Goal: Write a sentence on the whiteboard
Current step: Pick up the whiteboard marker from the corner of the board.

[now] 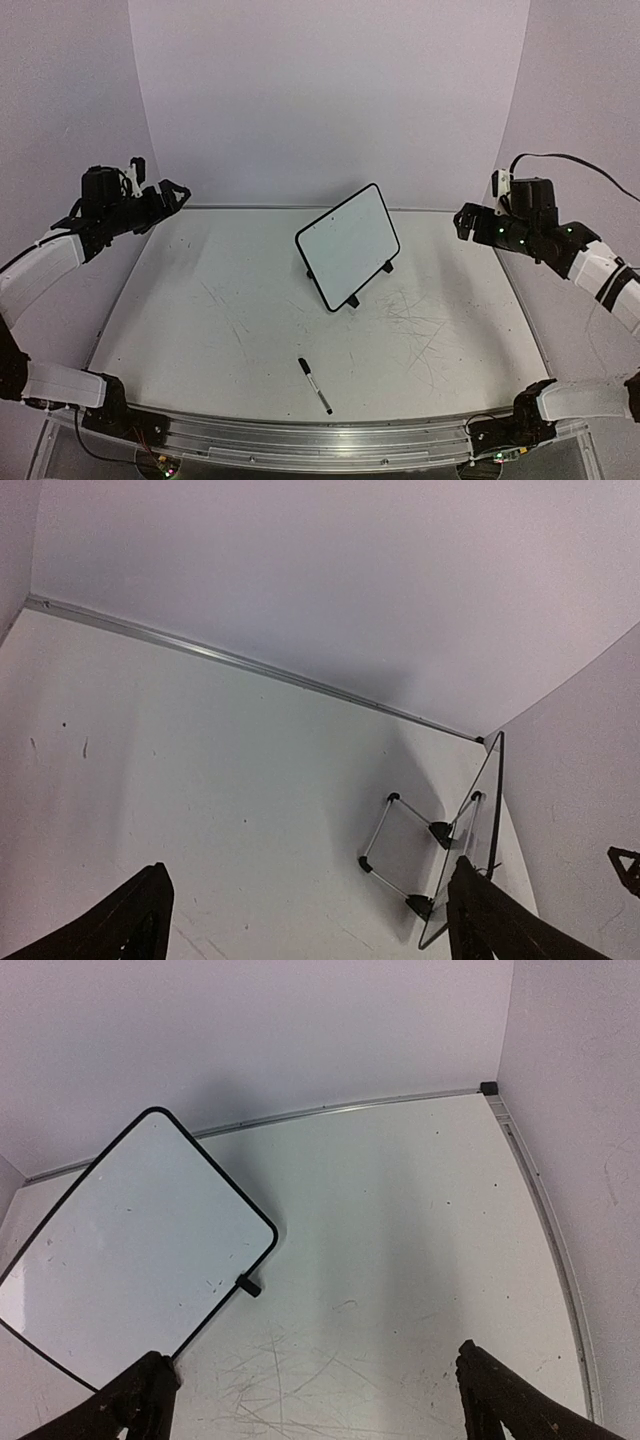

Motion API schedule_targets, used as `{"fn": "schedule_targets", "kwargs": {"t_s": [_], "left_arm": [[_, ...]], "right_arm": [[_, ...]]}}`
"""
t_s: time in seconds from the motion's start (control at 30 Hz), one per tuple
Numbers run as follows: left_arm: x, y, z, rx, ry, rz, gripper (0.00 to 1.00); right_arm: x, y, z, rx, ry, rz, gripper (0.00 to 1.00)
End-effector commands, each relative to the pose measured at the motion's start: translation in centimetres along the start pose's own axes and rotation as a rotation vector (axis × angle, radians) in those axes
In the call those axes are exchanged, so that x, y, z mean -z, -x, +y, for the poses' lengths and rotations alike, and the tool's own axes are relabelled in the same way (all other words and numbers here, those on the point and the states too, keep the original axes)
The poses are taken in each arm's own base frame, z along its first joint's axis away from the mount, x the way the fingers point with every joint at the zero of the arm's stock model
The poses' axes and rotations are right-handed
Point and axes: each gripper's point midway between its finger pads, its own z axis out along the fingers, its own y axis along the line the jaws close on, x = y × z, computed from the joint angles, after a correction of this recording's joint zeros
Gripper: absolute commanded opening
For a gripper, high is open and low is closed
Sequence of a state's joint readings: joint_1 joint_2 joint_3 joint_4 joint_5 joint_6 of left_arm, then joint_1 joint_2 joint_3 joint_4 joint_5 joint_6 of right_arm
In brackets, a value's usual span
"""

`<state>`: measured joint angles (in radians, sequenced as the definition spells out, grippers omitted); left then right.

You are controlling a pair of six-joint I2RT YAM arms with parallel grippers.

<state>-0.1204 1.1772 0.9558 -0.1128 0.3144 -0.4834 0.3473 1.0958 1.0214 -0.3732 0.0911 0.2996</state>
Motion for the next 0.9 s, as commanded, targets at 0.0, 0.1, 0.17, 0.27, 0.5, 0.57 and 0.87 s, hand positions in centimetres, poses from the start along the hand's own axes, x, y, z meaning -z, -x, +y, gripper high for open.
{"fn": "schedule_targets", "kwargs": {"t_s": [0.0,0.1,0.17,0.27,0.5,0.57,0.87], "left_arm": [[-0.8,-3.1,-1.5,0.044,-0.083,0.103,0.95],[-1.6,-6.3,-2.7,0.036,-0.094,0.171,0.94],[-2.0,-8.6,-3.5,0.023,-0.093,0.214,0.93],[-2.1,-12.3,-4.6,0.013,-0.098,0.286,0.93],[-1.2,-18.9,-4.3,-0.053,-0.038,0.376,0.91],[-0.9,-20.5,-4.3,-0.073,-0.031,0.406,0.9],[1.0,-24.1,-4.3,-0.098,-0.01,0.457,0.89]], "right_arm": [[-1.0,-1.8,2.4,0.021,0.086,0.086,0.98],[-1.9,-5.6,6.6,0.068,0.18,0.198,0.98],[-2.1,-8.6,9.6,0.114,0.224,0.272,0.98],[-1.7,-13.1,14.1,0.183,0.285,0.36,0.98],[1.7,-23.3,23.4,0.363,0.37,0.478,0.97],[2.2,-25.9,24.7,0.388,0.372,0.508,0.96],[4.2,-32.6,26.3,0.412,0.387,0.609,0.84]]}}
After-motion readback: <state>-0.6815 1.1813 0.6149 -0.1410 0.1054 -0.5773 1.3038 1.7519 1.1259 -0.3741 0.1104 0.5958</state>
